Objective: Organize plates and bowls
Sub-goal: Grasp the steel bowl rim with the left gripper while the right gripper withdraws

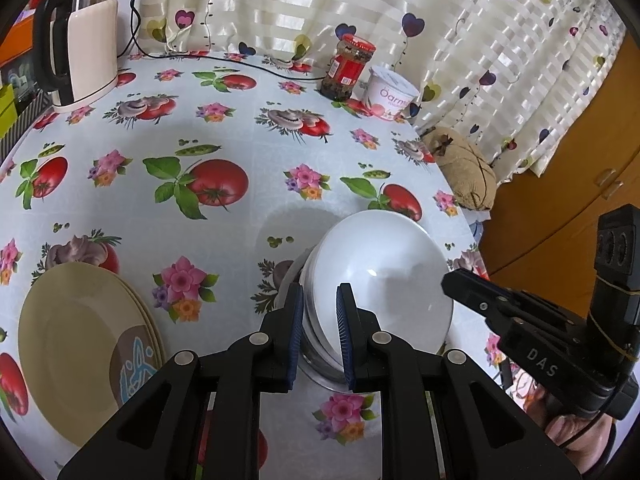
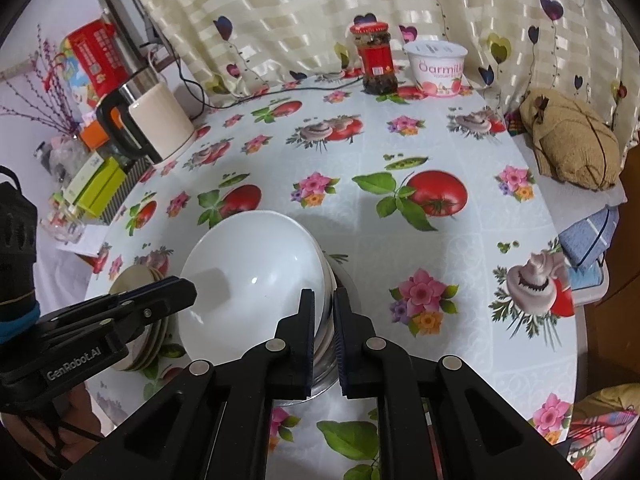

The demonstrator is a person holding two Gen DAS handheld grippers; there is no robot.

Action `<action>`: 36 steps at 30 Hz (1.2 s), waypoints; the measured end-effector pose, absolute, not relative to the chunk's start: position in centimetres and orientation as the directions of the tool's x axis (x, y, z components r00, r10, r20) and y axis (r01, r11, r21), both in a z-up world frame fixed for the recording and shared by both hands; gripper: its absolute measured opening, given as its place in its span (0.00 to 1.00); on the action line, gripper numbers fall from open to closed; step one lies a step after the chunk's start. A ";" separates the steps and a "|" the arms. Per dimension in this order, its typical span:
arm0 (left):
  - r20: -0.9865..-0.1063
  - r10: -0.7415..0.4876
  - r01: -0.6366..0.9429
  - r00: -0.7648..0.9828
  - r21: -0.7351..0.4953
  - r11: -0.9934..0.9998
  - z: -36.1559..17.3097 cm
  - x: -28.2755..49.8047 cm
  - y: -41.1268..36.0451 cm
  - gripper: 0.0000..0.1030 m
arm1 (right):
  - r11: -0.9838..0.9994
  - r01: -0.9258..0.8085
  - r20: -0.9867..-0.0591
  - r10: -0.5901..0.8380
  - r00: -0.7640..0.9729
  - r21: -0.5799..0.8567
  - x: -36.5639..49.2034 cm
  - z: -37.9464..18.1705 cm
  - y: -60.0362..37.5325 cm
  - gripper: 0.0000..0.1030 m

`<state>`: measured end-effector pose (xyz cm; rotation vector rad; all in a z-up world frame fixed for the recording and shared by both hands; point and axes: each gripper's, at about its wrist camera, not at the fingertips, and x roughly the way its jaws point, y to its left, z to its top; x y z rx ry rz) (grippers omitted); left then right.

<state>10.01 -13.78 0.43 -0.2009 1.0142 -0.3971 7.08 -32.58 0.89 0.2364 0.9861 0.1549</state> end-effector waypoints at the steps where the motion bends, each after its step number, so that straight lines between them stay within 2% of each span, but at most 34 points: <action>1: -0.778 -0.414 0.228 0.472 -0.346 0.910 0.6 9.9 -13.6 0.16 | 0.965 -0.025 -0.802 0.232 0.550 0.261 7.0 1.2 -32.6 0.10; 11: -0.760 -0.408 0.215 0.506 -0.347 0.913 1.3 9.5 -12.1 0.18 | 0.968 -0.015 -0.792 0.214 0.572 0.250 5.7 2.4 -33.9 0.27; 28: -0.769 -0.370 0.172 0.522 -0.330 0.928 0.7 9.4 -10.4 0.18 | 0.953 0.012 -0.786 0.243 0.568 0.304 4.5 1.5 -35.8 0.30; 32: -0.774 -0.366 0.167 0.516 -0.328 0.930 0.3 9.6 -10.3 0.18 | 0.950 0.018 -0.787 0.247 0.566 0.311 4.6 1.0 -35.9 0.35; 36: -0.781 -0.365 0.163 0.507 -0.329 0.930 -0.2 9.8 -10.2 0.18 | 0.945 0.024 -0.792 0.260 0.552 0.326 4.8 0.5 -36.1 0.35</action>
